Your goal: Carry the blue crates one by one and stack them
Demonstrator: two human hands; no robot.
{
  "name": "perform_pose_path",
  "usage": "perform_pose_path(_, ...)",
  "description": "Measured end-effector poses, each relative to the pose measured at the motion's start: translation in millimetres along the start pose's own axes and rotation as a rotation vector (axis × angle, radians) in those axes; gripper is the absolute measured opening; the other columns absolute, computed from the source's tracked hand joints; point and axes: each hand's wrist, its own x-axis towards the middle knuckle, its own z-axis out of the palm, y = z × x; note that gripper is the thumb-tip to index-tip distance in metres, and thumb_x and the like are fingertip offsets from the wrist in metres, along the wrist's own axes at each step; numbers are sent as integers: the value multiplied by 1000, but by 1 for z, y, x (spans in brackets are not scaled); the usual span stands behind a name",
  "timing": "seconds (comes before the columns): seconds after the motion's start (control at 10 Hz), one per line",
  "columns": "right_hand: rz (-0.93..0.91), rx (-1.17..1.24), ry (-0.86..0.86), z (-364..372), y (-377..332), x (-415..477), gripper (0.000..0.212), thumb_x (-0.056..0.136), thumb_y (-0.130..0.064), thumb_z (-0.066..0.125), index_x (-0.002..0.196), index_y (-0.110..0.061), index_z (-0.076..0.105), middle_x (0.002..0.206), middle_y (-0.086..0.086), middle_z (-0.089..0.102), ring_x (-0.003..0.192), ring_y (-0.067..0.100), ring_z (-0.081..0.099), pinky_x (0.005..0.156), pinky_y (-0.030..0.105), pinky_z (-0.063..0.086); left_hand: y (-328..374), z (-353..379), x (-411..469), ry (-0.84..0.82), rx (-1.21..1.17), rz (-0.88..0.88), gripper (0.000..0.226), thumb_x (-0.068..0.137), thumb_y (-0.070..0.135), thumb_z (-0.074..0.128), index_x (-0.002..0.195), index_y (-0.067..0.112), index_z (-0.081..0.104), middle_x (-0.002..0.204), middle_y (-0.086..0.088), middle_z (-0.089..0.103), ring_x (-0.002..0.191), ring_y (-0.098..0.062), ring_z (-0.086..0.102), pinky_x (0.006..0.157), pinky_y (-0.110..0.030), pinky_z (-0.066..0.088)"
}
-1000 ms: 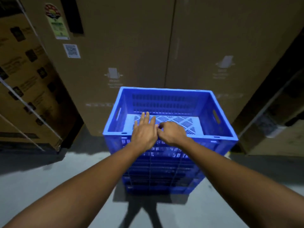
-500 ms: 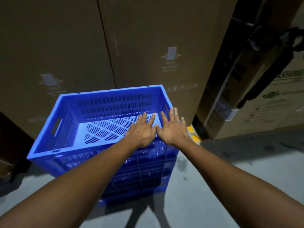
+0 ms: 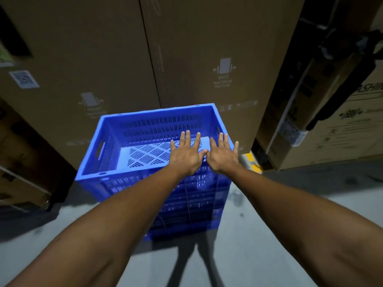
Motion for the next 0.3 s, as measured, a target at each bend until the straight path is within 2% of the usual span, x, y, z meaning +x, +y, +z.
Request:
perform_pose_path(0.1,-56,52,81,-16,-15,-29,62,104,-46,23,158,-16,10,165,13,-5,152,26,-12,120,56,1,-13,-30,-32,126,33,24,72,100,62,15,157,23,-5,165,-9,-9,152,-26,-10,121,-55,3)
perform_pose_path(0.3,-158,72,295,-98,-70,-111,84,94,-69,13,158,-15,8,165,13,-3,152,24,-11,122,52,2,-40,-127,-129,345,27,58,75,97,59,17,157,17,5,165,-10,-3,152,-26,-4,122,-50,11)
